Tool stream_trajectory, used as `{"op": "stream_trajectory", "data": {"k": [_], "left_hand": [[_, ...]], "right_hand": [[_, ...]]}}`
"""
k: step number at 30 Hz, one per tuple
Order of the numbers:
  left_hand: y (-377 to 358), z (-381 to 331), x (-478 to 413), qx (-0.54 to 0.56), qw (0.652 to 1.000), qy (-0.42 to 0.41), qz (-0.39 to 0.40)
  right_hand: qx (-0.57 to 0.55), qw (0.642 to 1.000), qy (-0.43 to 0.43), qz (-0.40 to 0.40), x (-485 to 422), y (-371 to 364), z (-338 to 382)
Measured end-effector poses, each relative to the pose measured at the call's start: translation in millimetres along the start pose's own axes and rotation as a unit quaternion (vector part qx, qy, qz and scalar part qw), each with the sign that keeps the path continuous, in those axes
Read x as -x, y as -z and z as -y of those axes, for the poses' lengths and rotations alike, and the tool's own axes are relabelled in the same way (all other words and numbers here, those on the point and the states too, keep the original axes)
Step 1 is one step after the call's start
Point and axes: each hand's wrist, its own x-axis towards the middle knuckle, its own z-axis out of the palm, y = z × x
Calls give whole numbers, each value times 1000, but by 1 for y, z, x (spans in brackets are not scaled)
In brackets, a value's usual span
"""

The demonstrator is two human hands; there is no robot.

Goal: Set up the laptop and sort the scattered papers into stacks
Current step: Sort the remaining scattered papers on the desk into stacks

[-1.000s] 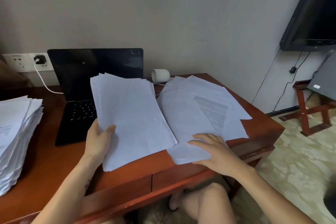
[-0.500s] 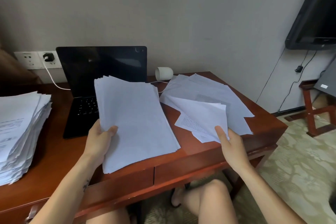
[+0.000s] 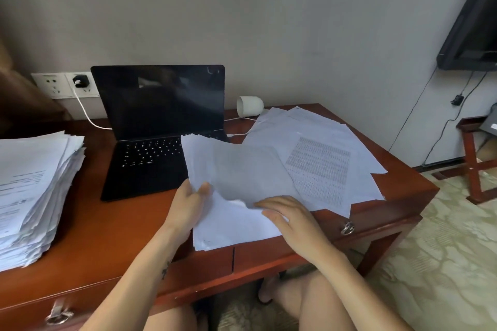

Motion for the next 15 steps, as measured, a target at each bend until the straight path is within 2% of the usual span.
{"op": "stream_trajectory", "data": {"k": [3, 7, 10, 13, 15], "left_hand": [[3, -1, -1, 2, 1000, -2, 25], [5, 0, -6, -6, 1000, 11, 26], [3, 2, -3, -35, 998, -27, 50], [5, 6, 1, -46, 997, -47, 38], [6, 9, 1, -62, 996, -60, 32]], "right_hand": [[49, 997, 32, 52, -4, 0, 1], [45, 993, 31, 107, -3, 5, 3], [29, 999, 2, 32, 2, 8, -4], [104, 989, -63, -81, 7, 6, -18], [146, 982, -85, -79, 8, 1, -21]]}}
